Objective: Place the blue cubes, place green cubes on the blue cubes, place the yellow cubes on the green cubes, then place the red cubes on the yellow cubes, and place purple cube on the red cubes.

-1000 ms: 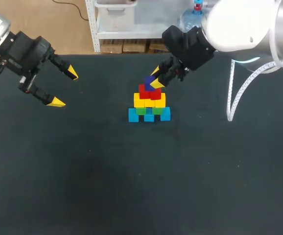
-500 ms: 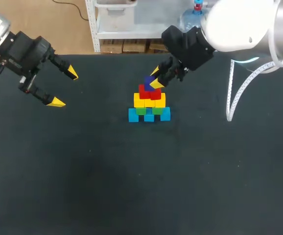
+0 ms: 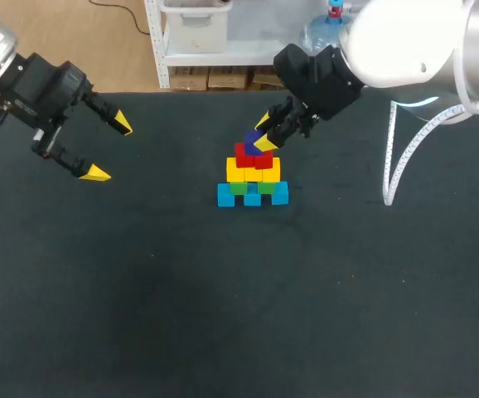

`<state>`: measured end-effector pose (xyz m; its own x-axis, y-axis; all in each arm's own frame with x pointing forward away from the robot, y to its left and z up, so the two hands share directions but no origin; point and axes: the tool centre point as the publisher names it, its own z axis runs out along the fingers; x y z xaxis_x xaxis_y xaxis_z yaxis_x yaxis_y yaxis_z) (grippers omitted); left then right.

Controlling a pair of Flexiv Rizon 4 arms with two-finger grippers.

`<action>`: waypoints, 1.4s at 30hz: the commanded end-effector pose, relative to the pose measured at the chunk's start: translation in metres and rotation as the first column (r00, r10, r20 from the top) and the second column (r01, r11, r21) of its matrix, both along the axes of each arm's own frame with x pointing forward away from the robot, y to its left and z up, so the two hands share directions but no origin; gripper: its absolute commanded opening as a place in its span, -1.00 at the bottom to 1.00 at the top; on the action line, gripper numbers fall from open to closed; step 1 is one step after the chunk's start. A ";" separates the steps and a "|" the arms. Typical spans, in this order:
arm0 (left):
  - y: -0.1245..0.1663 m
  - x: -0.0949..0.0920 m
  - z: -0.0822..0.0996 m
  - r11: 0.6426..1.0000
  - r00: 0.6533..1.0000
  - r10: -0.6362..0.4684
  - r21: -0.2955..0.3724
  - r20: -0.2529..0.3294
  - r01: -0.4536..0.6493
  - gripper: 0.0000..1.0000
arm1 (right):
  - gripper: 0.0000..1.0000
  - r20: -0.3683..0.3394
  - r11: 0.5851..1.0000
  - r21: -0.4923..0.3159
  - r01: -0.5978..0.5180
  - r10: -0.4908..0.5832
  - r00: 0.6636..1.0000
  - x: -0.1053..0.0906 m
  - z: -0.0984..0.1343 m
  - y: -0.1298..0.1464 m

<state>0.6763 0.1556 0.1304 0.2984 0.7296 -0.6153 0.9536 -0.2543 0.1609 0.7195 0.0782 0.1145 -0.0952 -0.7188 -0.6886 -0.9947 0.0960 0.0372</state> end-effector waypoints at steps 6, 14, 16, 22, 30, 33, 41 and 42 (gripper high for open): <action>0.001 -0.001 -0.001 1.000 1.000 -0.001 -0.003 0.004 0.001 1.00 | 0.44 0.003 1.000 0.002 -0.009 0.009 1.000 0.002 0.004 -0.001; 0.001 -0.001 -0.001 1.000 1.000 -0.001 -0.003 0.004 0.001 1.00 | 1.00 0.084 0.993 -0.026 -0.116 0.118 0.989 -0.002 0.028 -0.028; 0.001 -0.001 -0.001 1.000 1.000 -0.001 -0.003 0.004 0.001 1.00 | 1.00 0.105 0.985 -0.039 -0.165 0.169 0.980 -0.003 0.033 -0.042; 0.001 -0.001 -0.001 1.000 1.000 -0.001 -0.003 0.004 0.001 1.00 | 1.00 0.158 0.962 -0.024 -0.272 0.272 0.949 0.000 0.050 -0.087; 0.001 -0.001 -0.001 1.000 1.000 -0.001 -0.003 0.004 0.001 1.00 | 1.00 0.177 0.972 -0.037 -0.231 0.234 0.956 0.004 0.062 -0.125; 0.001 -0.001 -0.001 1.000 1.000 -0.001 -0.003 0.004 0.001 1.00 | 1.00 0.177 0.974 -0.035 -0.225 0.228 0.957 0.002 0.064 -0.134; 0.001 -0.001 -0.001 1.000 1.000 -0.001 -0.003 0.004 0.001 1.00 | 1.00 0.176 0.973 -0.017 -0.230 0.229 0.957 -0.002 0.066 -0.173; 0.001 -0.001 -0.001 1.000 1.000 -0.001 -0.003 0.004 0.001 1.00 | 1.00 0.177 0.971 -0.013 -0.239 0.237 0.955 -0.002 0.066 -0.179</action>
